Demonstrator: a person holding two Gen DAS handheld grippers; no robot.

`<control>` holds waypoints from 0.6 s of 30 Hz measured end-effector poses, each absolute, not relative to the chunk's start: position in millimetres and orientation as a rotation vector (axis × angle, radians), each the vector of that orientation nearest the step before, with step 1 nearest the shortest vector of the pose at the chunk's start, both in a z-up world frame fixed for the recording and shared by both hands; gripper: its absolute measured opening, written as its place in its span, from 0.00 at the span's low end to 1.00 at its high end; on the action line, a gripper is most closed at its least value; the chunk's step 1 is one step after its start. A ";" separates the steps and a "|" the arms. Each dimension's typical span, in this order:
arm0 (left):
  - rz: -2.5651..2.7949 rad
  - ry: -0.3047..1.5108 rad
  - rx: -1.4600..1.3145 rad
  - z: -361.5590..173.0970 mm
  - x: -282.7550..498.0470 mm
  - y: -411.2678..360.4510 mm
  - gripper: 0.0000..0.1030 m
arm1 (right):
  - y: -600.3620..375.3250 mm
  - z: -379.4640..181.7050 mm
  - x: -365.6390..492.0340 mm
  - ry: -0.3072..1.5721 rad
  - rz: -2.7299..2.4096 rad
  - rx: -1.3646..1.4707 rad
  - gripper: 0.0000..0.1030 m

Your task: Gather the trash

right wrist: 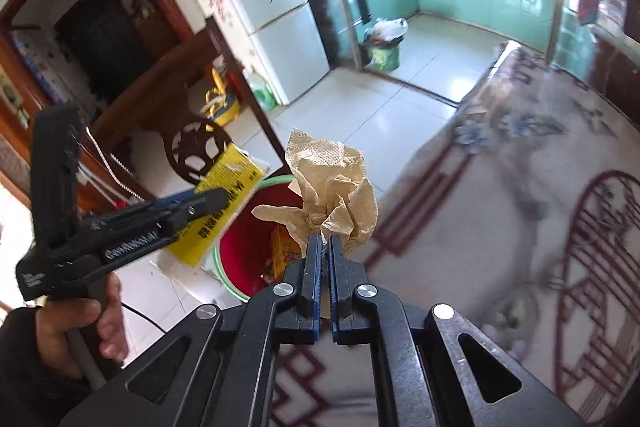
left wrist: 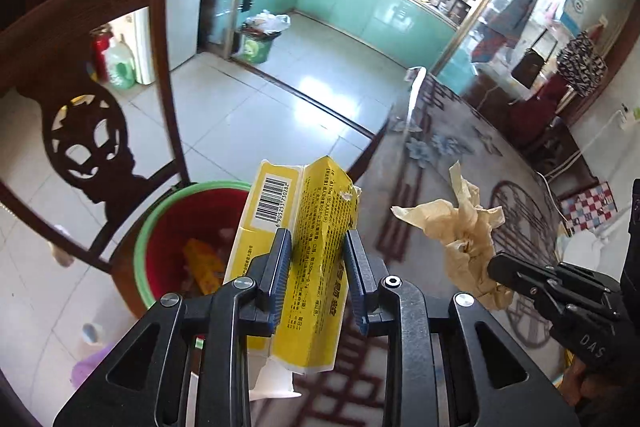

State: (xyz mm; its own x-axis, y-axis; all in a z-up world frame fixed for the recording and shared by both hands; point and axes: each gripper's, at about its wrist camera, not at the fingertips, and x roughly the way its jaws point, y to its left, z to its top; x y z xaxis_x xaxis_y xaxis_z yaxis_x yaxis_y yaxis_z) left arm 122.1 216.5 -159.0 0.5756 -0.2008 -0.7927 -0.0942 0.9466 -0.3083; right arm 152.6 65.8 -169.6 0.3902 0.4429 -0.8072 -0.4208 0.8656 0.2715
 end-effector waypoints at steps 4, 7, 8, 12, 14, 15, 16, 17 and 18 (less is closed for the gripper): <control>-0.010 0.979 -0.352 -178.1 129.7 247.7 0.26 | 106.4 -206.0 169.5 1.106 0.578 0.024 0.02; -0.003 0.978 -0.358 -183.8 130.4 262.7 0.29 | 127.5 -224.0 179.1 1.128 0.595 0.022 0.02; -0.009 0.972 -0.361 -183.7 130.6 268.3 0.33 | 132.8 -229.0 182.3 1.142 0.602 0.029 0.04; -0.026 0.923 -0.338 -176.8 130.6 277.7 0.76 | 147.8 -240.8 192.0 1.165 0.611 0.054 0.53; -0.032 0.894 -0.332 -171.4 128.4 281.0 0.78 | 154.0 -241.2 191.3 1.158 0.585 0.029 0.93; -0.034 0.887 -0.335 -168.6 127.4 283.1 0.78 | 156.9 -239.0 190.1 1.153 0.576 0.015 0.93; -0.031 0.881 -0.338 -165.4 126.3 285.0 0.78 | 158.2 -233.5 187.7 1.138 0.571 0.009 0.93; -0.027 0.873 -0.337 -161.9 125.0 286.1 0.78 | 155.9 -224.6 182.4 1.101 0.556 0.003 0.93; -0.024 0.862 -0.329 -156.3 122.9 285.6 0.79 | 152.0 -212.8 177.1 1.067 0.534 -0.005 0.93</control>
